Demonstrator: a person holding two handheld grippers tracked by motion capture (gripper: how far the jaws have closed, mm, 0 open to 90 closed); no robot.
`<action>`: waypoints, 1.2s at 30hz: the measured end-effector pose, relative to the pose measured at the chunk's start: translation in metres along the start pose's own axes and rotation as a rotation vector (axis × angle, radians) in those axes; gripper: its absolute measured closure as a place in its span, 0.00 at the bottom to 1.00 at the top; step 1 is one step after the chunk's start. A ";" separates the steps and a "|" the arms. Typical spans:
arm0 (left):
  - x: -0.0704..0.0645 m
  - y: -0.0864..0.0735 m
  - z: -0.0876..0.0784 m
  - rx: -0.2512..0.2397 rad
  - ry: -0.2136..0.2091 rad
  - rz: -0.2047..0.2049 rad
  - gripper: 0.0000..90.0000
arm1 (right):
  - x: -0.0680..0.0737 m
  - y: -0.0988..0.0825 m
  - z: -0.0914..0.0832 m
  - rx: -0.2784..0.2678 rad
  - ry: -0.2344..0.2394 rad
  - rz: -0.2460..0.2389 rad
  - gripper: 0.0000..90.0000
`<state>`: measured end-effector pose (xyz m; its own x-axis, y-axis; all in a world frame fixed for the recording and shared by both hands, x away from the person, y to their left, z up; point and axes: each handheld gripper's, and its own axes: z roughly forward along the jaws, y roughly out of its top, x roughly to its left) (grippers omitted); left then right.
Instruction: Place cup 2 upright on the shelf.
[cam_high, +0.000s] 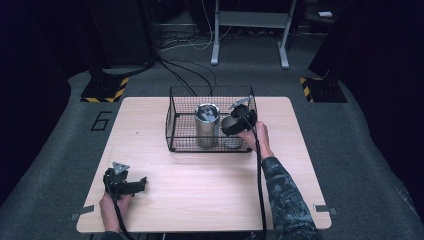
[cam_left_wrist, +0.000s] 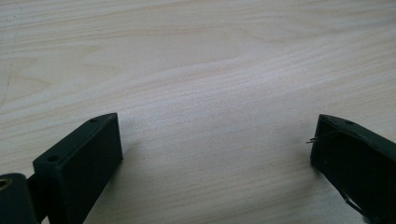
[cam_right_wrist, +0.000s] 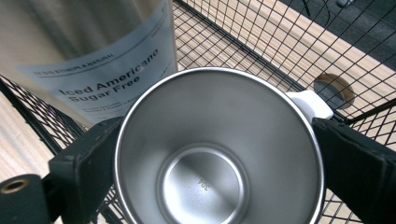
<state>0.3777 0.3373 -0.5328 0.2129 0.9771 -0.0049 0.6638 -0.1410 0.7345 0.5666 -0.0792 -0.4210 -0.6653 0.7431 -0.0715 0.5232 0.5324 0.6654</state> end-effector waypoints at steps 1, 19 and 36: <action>0.000 0.000 0.000 0.000 0.000 0.000 0.02 | 0.000 0.000 0.000 0.000 0.000 0.000 0.06; 0.000 0.000 0.000 0.000 0.002 0.002 0.02 | 0.001 -0.001 -0.002 0.014 0.033 -0.007 0.03; 0.001 0.000 -0.001 0.006 0.001 0.010 0.02 | 0.004 0.005 -0.031 -0.018 -0.011 -0.083 0.00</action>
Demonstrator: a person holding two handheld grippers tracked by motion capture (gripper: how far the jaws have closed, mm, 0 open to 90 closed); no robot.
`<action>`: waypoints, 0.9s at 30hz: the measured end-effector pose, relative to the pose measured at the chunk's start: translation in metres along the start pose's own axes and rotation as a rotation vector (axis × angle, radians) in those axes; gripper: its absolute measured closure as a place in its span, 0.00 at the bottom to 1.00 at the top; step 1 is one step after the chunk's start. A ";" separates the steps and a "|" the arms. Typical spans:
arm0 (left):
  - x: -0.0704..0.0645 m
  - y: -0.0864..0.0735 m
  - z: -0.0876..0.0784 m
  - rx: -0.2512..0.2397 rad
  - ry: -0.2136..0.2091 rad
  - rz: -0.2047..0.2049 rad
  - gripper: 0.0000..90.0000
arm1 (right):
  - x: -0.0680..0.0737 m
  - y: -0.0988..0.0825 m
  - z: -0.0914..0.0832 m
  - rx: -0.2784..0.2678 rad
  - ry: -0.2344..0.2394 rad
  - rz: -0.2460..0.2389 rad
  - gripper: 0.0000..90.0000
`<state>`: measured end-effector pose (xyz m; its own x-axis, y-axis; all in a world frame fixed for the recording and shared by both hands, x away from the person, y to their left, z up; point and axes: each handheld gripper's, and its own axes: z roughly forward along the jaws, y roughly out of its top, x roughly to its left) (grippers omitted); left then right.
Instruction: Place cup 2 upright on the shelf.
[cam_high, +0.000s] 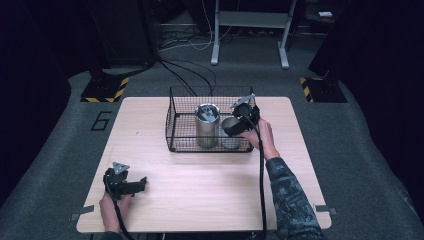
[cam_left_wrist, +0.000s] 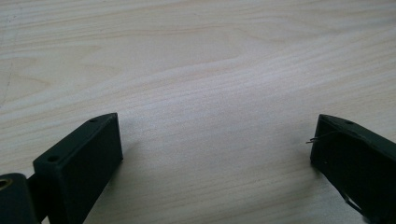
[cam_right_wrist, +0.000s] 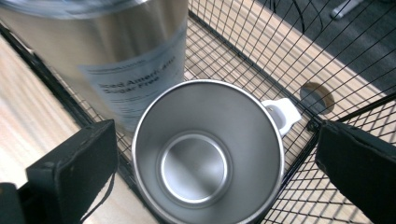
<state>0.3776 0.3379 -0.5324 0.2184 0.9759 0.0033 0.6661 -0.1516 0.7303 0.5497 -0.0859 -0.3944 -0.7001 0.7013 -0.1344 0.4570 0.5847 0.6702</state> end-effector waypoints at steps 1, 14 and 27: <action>0.000 0.000 0.000 -0.005 0.000 -0.006 0.02 | 0.000 -0.001 -0.003 -0.012 -0.002 0.001 0.00; 0.000 0.000 0.000 -0.005 0.000 -0.006 0.02 | 0.007 -0.019 -0.052 -0.079 0.009 -0.009 0.00; -0.001 0.000 0.000 -0.006 0.000 -0.008 0.02 | 0.024 -0.065 -0.082 -0.091 0.004 0.002 0.00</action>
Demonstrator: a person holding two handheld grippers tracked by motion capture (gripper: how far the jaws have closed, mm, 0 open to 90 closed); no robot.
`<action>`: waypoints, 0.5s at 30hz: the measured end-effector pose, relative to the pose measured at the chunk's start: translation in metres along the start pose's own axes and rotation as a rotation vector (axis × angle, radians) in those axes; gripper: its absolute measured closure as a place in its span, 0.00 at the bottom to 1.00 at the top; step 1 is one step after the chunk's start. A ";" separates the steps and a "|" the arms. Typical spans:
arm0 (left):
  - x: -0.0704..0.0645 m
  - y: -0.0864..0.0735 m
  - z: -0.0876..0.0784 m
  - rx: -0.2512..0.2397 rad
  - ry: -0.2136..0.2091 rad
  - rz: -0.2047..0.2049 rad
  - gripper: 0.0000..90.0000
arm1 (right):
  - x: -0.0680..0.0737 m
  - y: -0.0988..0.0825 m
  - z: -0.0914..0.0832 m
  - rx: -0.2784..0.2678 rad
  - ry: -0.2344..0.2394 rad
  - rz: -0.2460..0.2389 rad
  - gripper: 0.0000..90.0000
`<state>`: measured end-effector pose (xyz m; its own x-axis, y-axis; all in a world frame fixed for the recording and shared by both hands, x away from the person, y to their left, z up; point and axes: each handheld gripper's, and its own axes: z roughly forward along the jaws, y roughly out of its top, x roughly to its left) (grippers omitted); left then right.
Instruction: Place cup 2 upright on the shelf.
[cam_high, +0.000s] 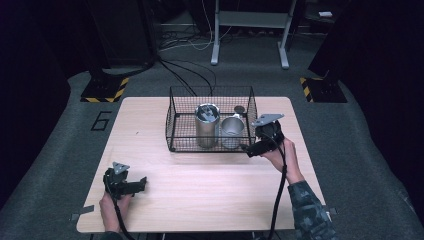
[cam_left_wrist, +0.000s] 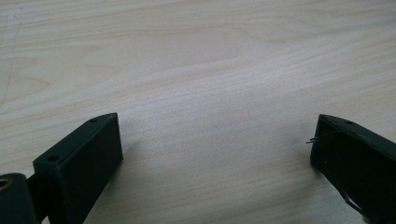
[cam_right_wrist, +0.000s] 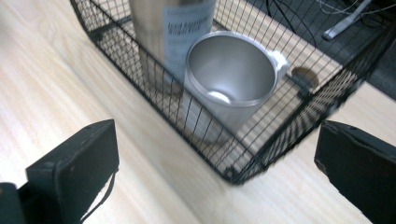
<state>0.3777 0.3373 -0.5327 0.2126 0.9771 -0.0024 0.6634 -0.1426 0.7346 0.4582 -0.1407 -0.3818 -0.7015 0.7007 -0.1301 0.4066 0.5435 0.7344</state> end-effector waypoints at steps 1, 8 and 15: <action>0.000 0.000 0.000 0.000 0.000 0.000 0.02 | 0.001 -0.005 -0.001 -0.004 0.001 -0.005 0.00; 0.000 0.000 0.000 0.000 0.000 0.000 0.02 | 0.007 -0.053 -0.005 0.037 -0.003 0.027 0.00; 0.000 0.000 0.000 0.000 0.000 0.000 0.02 | 0.010 -0.107 -0.003 0.063 -0.027 0.107 0.00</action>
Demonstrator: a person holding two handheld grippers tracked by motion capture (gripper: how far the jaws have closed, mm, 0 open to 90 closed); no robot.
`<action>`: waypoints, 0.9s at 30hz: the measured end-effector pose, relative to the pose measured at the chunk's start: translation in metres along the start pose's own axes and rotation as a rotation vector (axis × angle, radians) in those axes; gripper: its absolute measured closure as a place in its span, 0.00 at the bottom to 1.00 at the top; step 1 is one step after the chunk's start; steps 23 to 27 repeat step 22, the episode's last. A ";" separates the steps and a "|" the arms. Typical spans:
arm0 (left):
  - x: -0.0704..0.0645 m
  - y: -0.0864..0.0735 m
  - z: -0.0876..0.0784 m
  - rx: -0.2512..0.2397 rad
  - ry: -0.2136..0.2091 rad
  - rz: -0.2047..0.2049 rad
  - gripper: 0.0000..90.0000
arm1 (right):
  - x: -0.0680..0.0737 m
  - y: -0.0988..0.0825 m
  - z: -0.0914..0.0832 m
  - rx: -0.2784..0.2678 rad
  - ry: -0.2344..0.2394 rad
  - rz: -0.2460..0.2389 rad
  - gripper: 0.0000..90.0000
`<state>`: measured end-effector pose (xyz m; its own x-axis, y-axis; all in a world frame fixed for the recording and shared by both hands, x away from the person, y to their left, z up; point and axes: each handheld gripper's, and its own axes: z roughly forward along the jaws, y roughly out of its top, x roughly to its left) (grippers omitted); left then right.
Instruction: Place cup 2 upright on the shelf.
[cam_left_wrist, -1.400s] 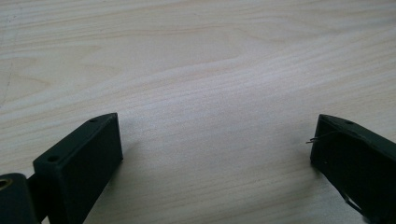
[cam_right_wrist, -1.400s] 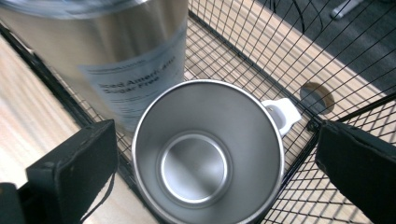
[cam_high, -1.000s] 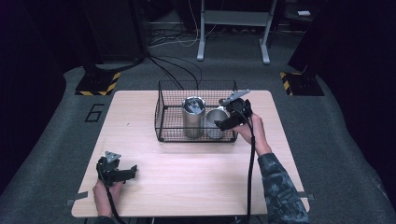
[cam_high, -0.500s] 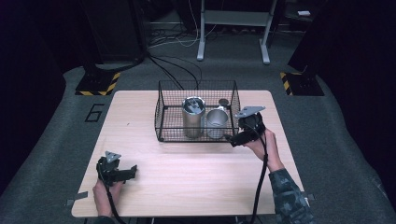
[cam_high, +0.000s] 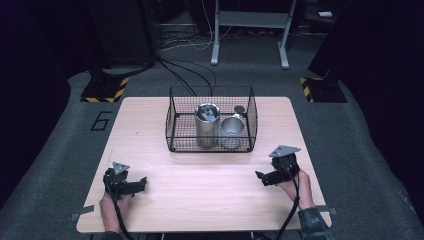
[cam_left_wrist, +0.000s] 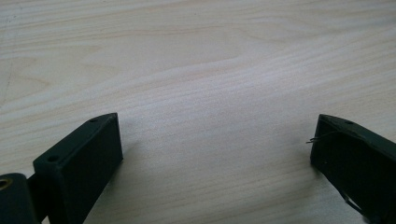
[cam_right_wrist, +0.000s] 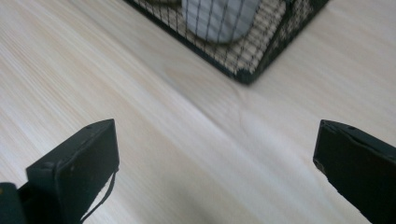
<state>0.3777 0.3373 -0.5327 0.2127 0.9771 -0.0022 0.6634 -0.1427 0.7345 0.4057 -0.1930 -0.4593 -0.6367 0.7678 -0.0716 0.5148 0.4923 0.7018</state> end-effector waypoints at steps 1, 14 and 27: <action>0.000 0.000 0.000 0.000 0.000 0.000 0.02 | 0.000 0.000 0.000 0.000 0.000 0.000 0.00; 0.000 0.000 0.000 0.000 0.000 0.000 0.02 | 0.003 -0.065 0.019 0.047 -0.033 0.089 0.00; 0.000 0.000 0.000 0.004 0.002 0.007 0.03 | 0.003 -0.080 0.020 -0.007 -0.024 0.129 0.00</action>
